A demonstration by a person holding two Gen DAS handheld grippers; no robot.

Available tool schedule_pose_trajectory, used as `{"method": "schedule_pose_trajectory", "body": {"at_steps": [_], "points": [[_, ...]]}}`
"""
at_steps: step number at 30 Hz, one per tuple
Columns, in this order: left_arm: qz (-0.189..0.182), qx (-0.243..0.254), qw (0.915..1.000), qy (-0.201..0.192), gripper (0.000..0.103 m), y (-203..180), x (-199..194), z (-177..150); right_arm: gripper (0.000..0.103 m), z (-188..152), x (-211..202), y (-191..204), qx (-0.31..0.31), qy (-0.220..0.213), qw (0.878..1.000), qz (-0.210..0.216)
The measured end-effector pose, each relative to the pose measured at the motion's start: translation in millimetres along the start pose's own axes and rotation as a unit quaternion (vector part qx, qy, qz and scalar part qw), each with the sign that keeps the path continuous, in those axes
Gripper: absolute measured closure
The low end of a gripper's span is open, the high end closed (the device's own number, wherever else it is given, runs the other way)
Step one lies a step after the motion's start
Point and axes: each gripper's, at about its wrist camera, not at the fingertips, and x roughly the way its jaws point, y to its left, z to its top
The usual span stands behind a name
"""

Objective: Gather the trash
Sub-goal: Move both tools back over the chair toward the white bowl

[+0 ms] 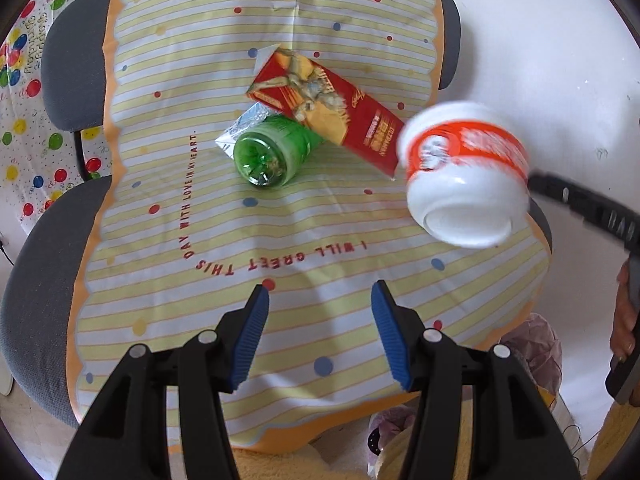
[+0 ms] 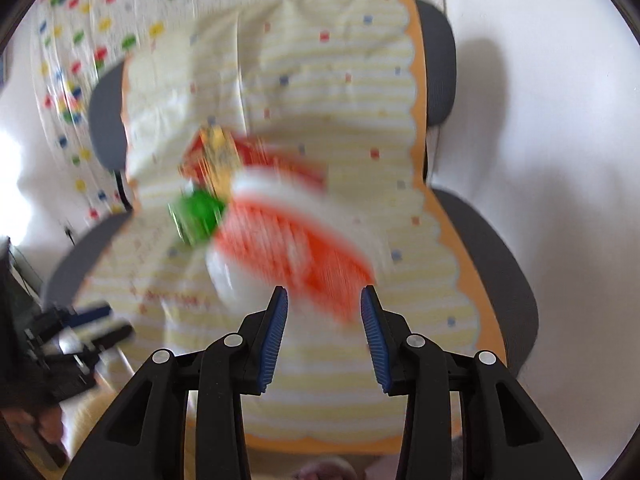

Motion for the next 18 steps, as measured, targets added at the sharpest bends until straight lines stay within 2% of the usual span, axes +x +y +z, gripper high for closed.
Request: {"method": "schedule_pose_trajectory", "body": {"at_steps": [2,4,7,10,14,18], "points": [[0.002,-0.001,1.0000,-0.001,0.051,-1,0,2,0.059,12,4,2,0.011,-0.010,1.000,0.002],[0.001,0.004,1.0000,0.001,0.050,-6,1,3,0.059,16,10,6,0.015,-0.002,1.000,0.007],[0.001,0.011,0.9999,0.003,0.050,-9,3,3,0.058,5,20,23,-0.011,0.027,0.999,0.034],[0.004,0.007,0.9999,0.008,0.050,-6,6,3,0.058,-5,14,32,-0.030,0.031,0.998,0.035],[0.006,0.003,0.9999,0.011,0.050,-3,6,3,0.057,-5,-15,26,-0.001,-0.010,0.999,0.032],[0.010,0.001,0.9999,0.008,0.050,-1,3,5,0.054,20,-16,12,0.028,-0.049,0.998,0.003]]}}
